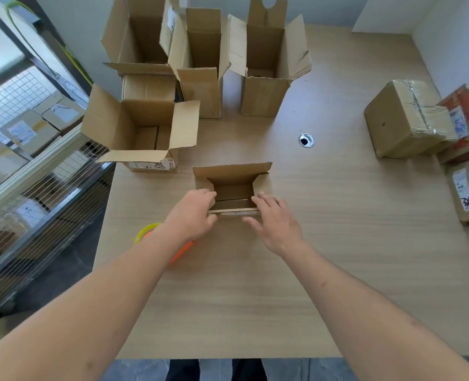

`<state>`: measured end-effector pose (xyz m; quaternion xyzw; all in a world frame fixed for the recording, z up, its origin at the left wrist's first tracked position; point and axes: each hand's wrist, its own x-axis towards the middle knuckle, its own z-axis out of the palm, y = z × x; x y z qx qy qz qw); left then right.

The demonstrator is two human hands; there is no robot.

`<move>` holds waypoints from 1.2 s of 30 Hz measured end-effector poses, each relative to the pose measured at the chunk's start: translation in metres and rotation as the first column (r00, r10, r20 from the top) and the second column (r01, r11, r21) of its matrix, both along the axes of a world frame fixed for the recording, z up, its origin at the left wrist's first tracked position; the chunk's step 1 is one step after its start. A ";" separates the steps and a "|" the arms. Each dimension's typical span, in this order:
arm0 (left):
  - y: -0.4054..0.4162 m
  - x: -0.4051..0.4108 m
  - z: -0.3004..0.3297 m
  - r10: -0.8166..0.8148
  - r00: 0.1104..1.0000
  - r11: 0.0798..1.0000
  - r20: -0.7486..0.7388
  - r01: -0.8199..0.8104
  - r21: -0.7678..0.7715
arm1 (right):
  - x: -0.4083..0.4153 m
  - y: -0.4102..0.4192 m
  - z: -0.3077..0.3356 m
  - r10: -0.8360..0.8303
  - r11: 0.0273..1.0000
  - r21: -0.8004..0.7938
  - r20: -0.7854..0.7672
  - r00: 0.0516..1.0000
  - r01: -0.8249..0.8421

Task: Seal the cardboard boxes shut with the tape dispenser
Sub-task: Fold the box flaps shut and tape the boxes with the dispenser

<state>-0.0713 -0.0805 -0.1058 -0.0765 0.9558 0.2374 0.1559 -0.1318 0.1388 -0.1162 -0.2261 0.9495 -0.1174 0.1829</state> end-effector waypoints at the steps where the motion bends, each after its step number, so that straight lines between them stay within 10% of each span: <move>1: 0.000 -0.003 0.001 0.028 0.999 1.000 -0.018 -0.028 -0.002 | -0.004 0.001 -0.001 -0.023 1.000 -0.006 -0.009 1.000 0.023; 9: 0.002 -0.013 -0.004 0.379 0.923 0.921 -0.073 -0.368 0.132 | -0.018 -0.010 0.003 -0.214 0.970 -0.119 0.016 0.977 0.214; 19: -0.001 -0.030 -0.006 0.329 0.942 0.944 -0.068 -0.330 -0.006 | -0.020 -0.017 -0.009 -0.429 0.868 -0.255 0.043 0.902 0.425; 25: 0.005 -0.020 -0.029 0.223 0.972 0.974 -0.078 -0.219 0.053 | -0.020 -0.021 -0.008 -0.103 0.993 0.027 -0.280 0.955 0.114; 36: -0.014 0.039 -0.006 0.299 0.954 0.949 -0.005 -0.298 -0.102 | -0.012 -0.049 -0.018 -0.020 1.000 0.023 0.038 0.999 0.019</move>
